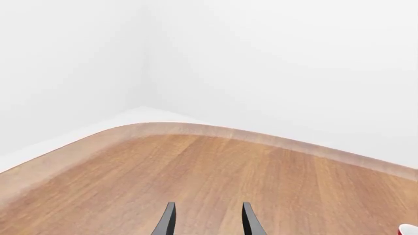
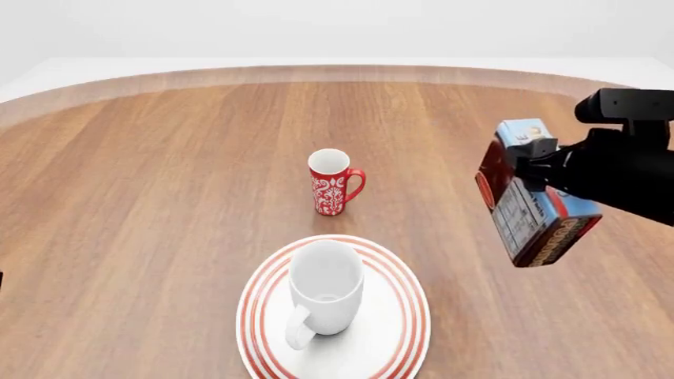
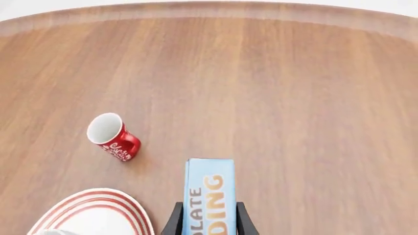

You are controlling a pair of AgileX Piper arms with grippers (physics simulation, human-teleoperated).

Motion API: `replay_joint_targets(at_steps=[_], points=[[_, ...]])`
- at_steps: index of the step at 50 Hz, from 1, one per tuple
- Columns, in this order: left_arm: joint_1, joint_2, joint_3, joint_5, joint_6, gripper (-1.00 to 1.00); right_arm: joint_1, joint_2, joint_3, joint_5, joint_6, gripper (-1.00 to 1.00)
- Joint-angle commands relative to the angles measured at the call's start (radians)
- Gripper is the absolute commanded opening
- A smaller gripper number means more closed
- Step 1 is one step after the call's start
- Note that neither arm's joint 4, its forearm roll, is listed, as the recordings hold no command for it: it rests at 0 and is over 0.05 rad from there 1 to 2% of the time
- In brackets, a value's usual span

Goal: Pick up the white mug and put it on the plate, and put the chocolate pudding to the right of the plate.

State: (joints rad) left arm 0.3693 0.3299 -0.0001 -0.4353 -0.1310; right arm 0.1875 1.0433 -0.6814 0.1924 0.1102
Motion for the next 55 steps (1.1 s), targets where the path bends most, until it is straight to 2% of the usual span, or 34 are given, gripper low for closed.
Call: replay_joint_targets(at_steps=[1,18,31,55], points=[[-0.003,0.003,0.000,-0.003,0.001,1.00,-0.008,-0.077,0.048,0.033,0.016,-1.00],[-0.005,-0.041,0.000,0.039,0.003,1.00,-0.041,-0.199,0.084,0.123,-0.008,-1.00],[-0.006,-0.060,0.000,0.058,0.003,1.00,-0.059,-0.256,0.132,0.157,-0.028,-1.00],[-0.005,-0.044,0.000,0.042,0.004,1.00,-0.093,-0.310,0.231,0.173,-0.043,-1.00]])
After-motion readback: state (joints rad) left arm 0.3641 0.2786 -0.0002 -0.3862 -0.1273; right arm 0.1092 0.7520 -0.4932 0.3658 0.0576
